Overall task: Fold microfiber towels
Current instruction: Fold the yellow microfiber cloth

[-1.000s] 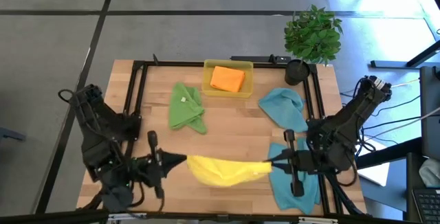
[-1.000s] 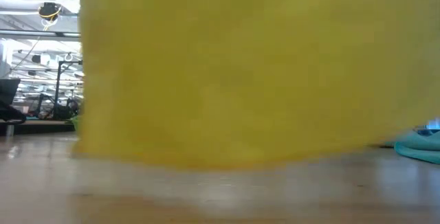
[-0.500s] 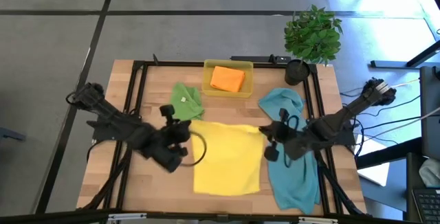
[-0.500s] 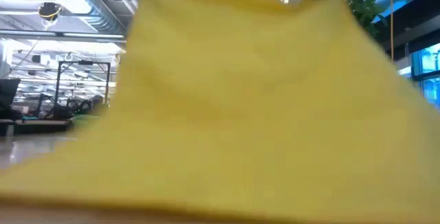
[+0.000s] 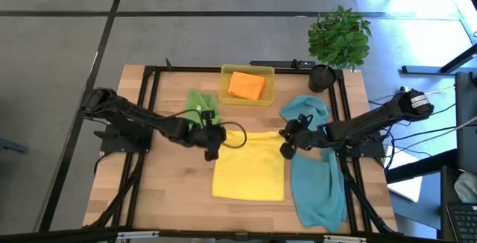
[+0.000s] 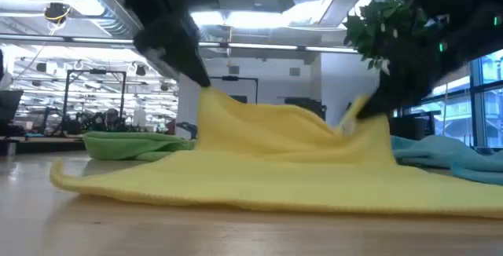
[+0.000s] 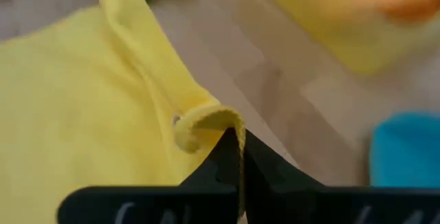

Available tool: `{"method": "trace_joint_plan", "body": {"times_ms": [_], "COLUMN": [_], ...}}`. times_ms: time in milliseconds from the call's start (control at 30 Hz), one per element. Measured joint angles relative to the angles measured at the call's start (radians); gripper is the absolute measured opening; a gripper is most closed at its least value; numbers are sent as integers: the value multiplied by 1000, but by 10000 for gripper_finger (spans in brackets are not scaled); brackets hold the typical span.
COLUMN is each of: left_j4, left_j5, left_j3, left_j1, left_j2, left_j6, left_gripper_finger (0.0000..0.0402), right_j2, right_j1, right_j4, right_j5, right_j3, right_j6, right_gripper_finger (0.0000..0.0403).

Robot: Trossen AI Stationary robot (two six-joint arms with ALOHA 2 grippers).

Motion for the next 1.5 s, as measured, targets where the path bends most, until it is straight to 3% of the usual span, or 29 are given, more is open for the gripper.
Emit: {"method": "trace_joint_plan", "body": {"times_ms": [267, 467, 800, 933, 1133, 1300, 1500], "left_j4": [173, 213, 226, 236, 237, 237, 247], "left_j5": [160, 195, 199, 201, 204, 205, 205], "left_j3": [-119, -148, -148, -148, -148, -148, -148], "left_j1": [132, 150, 127, 125, 125, 125, 125], "left_j2": [0, 0, 0, 0, 0, 0, 0], "left_j6": [33, 33, 44, 53, 53, 53, 53], "left_gripper_finger": [0, 0, 0, 0, 0, 0, 0], "right_j2": [0, 0, 0, 0, 0, 0, 5], "right_j1": [-137, -148, -147, -147, -147, -170, -231], "right_j4": [173, 274, 290, 282, 146, -13, -62], "right_j5": [-78, -94, -98, -97, -96, -91, -128], "right_j3": [-199, -233, -155, -128, -75, -21, -12], "right_j6": [77, -39, -244, -409, -691, -738, -743], "right_gripper_finger": [16, 39, 160, 188, 192, 193, 192]}}
